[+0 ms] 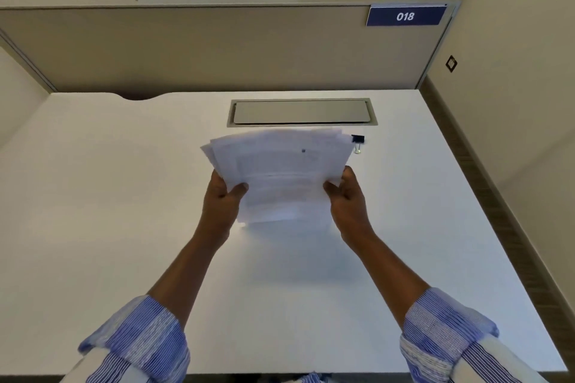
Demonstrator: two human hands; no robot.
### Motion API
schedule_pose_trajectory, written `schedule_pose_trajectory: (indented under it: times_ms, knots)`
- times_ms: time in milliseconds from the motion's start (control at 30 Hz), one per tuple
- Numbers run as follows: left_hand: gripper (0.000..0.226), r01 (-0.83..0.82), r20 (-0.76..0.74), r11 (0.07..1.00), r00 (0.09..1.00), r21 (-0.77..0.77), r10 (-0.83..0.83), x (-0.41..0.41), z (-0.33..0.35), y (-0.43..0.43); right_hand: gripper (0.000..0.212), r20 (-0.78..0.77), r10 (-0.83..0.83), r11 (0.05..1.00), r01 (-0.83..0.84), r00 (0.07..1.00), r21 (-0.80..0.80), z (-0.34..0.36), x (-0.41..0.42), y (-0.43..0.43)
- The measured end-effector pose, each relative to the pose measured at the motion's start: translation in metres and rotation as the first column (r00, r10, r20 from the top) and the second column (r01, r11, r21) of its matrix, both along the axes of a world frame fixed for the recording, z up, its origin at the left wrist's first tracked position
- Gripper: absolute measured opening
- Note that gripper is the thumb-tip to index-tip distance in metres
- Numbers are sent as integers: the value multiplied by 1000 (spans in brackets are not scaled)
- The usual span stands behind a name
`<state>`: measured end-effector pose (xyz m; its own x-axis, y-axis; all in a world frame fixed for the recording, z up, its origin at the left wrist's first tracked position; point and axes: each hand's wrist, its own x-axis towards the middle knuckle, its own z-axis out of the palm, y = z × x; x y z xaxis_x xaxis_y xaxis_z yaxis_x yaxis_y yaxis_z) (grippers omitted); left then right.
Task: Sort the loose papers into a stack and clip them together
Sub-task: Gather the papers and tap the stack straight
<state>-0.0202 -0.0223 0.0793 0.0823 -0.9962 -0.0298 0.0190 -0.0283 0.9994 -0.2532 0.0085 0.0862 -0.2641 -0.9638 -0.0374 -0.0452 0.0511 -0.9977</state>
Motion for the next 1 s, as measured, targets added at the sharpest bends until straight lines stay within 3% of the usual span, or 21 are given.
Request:
schedule_pose_trajectory:
  times_ms: [133,267,433,600,867,1000]
  knots:
    - [50,-55,54,998,997,-29,56,-8,-3,5,44,-7,0,1000,0,1000,28,-6,10,-3]
    - [32,-100,128,990,985,-94,112,-11,-1,4,36,-69,-13,1000,15,998,18,-5,14,-10]
    - [28,-113,100,992,988,-54,118,-18,0,4,38,-62,-23,1000,24,998,17,-8,19,-8]
    - [16,-122,133,992,983,-41,126,-21,7,1,31,-156,-58,998,59,986,-2,-5,27,-13]
    - [22,-106,116,994,987,-20,107,-11,9,-1,38,-136,-57,998,59,989,12,-10,26,-9]
    - [21,-97,83,995,992,-19,98,-6,14,-7,25,-275,-42,999,38,960,-19,-8,22,-14]
